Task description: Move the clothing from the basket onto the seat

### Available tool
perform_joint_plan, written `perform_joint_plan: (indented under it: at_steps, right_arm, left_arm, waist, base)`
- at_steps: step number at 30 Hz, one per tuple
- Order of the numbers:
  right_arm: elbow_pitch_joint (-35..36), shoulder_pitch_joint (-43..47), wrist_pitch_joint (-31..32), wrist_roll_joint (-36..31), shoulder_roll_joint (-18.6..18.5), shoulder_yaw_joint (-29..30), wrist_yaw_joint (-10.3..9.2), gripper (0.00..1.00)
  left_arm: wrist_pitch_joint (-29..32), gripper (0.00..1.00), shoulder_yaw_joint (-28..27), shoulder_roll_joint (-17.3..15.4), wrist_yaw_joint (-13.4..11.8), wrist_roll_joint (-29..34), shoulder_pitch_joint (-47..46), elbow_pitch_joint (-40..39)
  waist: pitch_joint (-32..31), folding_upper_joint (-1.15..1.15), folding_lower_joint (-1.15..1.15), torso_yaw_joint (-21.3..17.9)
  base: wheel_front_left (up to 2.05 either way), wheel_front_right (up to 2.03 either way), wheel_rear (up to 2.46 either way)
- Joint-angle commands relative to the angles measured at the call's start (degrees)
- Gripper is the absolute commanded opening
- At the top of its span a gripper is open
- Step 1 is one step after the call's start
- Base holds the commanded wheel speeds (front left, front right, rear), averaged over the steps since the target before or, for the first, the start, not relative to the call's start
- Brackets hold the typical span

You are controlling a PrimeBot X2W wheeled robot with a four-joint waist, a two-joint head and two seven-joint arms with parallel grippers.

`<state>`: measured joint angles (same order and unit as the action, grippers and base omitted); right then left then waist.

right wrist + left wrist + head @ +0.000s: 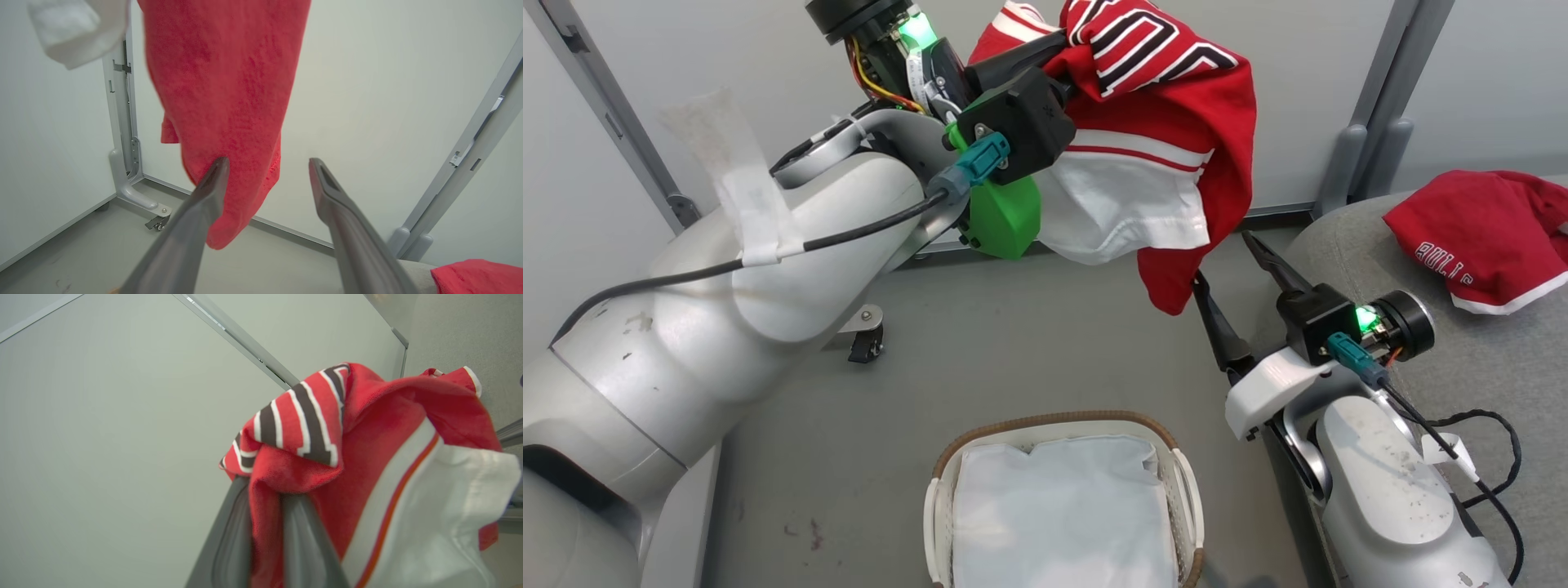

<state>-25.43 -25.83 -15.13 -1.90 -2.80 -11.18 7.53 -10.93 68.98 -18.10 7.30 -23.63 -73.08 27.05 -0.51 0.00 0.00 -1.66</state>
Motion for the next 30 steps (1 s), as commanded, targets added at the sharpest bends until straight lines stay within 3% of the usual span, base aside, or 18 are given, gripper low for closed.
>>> perform_joint_plan:
  at_steps: [1, 14, 27, 28, 30]
  right_arm:
    - [-0.3, -0.1, 0.0, 0.7, -0.2, -0.6, -0.08, 1.00]
    - [-2.6, -4.1, 0.0, 2.4, -0.2, -7.5, -0.08, 1.00]
    - [1.7, -6.4, 0.0, 2.8, -0.2, -5.1, -0.08, 0.99]
    - [2.0, -6.3, 0.0, 3.0, -0.2, -4.9, -0.08, 0.48]
    - [2.5, -5.8, 0.0, 3.2, -0.2, -4.9, -0.08, 0.20]
  left_arm:
    - [0.1, 0.00, 0.1, -0.2, -0.3, -0.2, -0.5, -0.2]
    - [0.1, 0.00, 1.4, 0.5, -0.2, -1.4, 1.5, -3.7]
    - [0.3, 0.00, 2.7, -0.2, 0.0, -3.5, 3.5, -3.2]
    - [0.3, 0.00, 2.7, -0.2, 0.0, -3.6, 3.6, -3.1]
    - [0.2, 0.00, 2.7, -0.3, 0.0, -4.0, 3.7, -2.5]
  waist:
    - [-0.1, 0.00, 0.00, 0.3]
    - [-0.3, 0.00, 0.00, 1.5]
    - [-0.4, 0.00, 0.00, 1.9]
    - [-0.3, 0.00, 0.00, 1.8]
    - [-0.3, 0.00, 0.00, 1.8]
  base:
    - [0.00, 0.00, 0.00]
    - [0.00, 0.00, 0.00]
    - [0.00, 0.00, 0.00]
    - [0.00, 0.00, 0.00]
    - [0.00, 0.00, 0.00]
